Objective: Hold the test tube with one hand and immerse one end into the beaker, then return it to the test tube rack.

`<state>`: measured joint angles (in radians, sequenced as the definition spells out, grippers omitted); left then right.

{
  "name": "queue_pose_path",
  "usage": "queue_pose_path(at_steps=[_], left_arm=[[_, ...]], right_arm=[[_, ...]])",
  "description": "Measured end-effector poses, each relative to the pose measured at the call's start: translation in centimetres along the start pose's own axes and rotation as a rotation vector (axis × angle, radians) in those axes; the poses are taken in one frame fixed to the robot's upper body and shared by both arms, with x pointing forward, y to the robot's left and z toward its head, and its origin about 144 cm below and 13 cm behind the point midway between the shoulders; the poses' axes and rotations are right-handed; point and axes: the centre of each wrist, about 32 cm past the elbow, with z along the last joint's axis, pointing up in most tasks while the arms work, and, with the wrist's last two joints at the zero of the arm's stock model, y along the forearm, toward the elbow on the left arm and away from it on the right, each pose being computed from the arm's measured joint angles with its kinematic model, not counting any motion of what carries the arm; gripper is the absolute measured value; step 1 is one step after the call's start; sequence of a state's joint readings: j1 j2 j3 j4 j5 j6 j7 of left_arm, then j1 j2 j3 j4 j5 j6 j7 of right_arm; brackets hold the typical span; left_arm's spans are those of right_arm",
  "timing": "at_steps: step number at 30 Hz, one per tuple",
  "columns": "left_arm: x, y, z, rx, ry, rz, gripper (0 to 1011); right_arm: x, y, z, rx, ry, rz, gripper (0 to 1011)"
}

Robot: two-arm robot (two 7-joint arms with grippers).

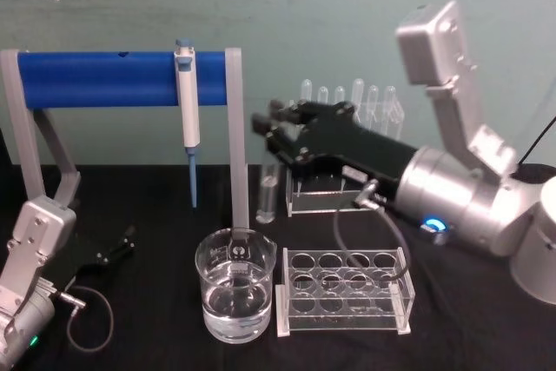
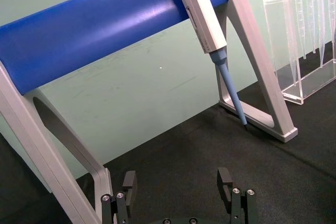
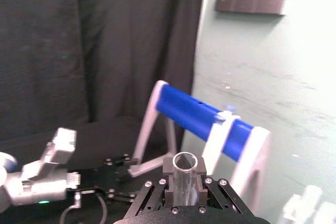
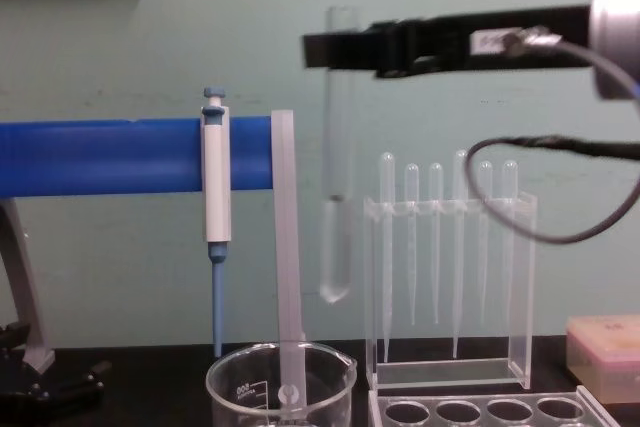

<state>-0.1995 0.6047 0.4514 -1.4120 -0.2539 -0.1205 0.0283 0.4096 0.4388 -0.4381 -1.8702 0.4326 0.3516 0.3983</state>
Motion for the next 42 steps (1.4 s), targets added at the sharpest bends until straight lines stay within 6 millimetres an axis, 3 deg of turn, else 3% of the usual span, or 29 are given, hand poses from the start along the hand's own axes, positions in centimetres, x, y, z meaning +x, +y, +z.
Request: queue_pose_path(at_steps=[7,17,42], left_arm=[[0.0,0.0,0.0,0.000,0.000,0.000,1000],[0.0,0.0,0.0,0.000,0.000,0.000,1000],[0.0,0.0,0.0,0.000,0.000,0.000,1000]], right_arm=[[1.7,-2.9,0.1,-0.026,-0.011,-0.105,226],[2.0,-5.8,-2.7,-0.086,0.020,-0.186,226],[0.2,-5.7,-4.3,-0.129,0.073,-0.154,226]])
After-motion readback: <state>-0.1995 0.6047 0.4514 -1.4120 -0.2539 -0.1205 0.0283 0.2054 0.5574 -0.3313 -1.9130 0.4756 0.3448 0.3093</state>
